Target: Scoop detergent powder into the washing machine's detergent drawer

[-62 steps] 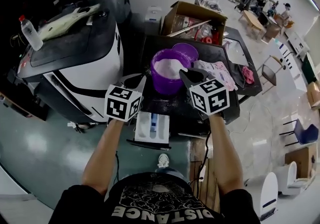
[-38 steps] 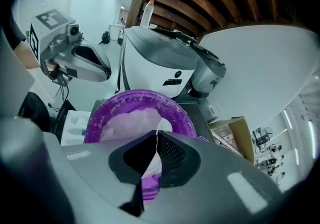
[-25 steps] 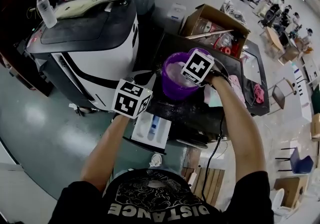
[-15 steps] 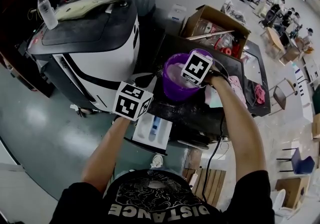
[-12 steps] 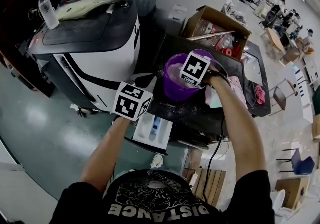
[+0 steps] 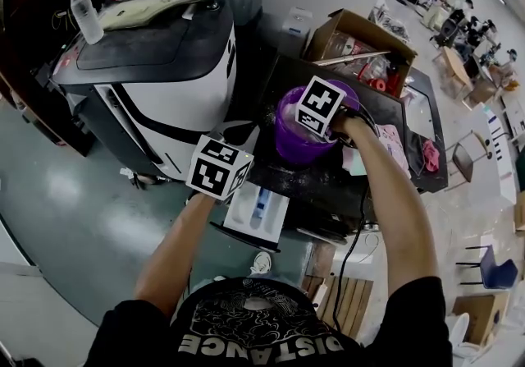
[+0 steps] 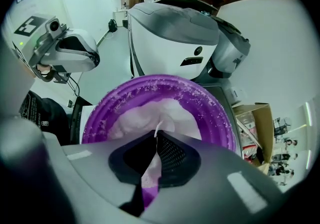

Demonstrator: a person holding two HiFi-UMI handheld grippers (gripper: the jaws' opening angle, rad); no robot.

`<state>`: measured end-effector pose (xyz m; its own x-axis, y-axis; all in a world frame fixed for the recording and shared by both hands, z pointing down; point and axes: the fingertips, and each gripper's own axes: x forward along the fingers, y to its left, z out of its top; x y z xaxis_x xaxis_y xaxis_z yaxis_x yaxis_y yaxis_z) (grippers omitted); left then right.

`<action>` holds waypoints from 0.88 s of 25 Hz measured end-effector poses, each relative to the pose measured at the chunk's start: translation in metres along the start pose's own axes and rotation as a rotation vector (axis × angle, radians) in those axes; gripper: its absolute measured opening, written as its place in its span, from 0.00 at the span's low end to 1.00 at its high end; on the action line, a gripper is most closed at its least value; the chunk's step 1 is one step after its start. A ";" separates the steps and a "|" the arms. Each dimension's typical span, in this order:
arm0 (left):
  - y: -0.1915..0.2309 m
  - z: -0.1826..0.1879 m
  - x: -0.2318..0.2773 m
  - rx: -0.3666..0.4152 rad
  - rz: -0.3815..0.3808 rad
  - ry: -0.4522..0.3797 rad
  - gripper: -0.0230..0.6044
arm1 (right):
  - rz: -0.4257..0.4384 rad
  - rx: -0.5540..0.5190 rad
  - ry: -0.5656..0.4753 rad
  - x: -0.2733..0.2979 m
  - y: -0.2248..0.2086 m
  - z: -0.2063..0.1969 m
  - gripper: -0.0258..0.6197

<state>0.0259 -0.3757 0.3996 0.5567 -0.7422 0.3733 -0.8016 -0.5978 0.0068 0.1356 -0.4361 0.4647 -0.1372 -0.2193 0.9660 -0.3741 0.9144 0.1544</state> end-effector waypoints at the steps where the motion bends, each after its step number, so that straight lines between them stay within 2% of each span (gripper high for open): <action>1: 0.000 0.000 -0.001 -0.001 0.001 0.000 0.04 | 0.008 0.006 0.002 0.000 0.001 0.000 0.09; 6: 0.001 -0.001 -0.002 -0.006 0.000 -0.002 0.04 | 0.046 0.047 0.001 0.000 0.004 0.000 0.09; 15: -0.002 -0.006 -0.001 -0.008 -0.009 0.007 0.04 | 0.154 0.183 -0.020 -0.007 0.010 0.004 0.09; 22: -0.001 -0.003 0.000 -0.007 -0.012 0.002 0.04 | 0.255 0.313 -0.089 -0.013 0.013 0.014 0.09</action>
<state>0.0260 -0.3737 0.4022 0.5656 -0.7344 0.3753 -0.7966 -0.6043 0.0179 0.1199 -0.4259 0.4511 -0.3354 -0.0407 0.9412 -0.5771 0.7986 -0.1712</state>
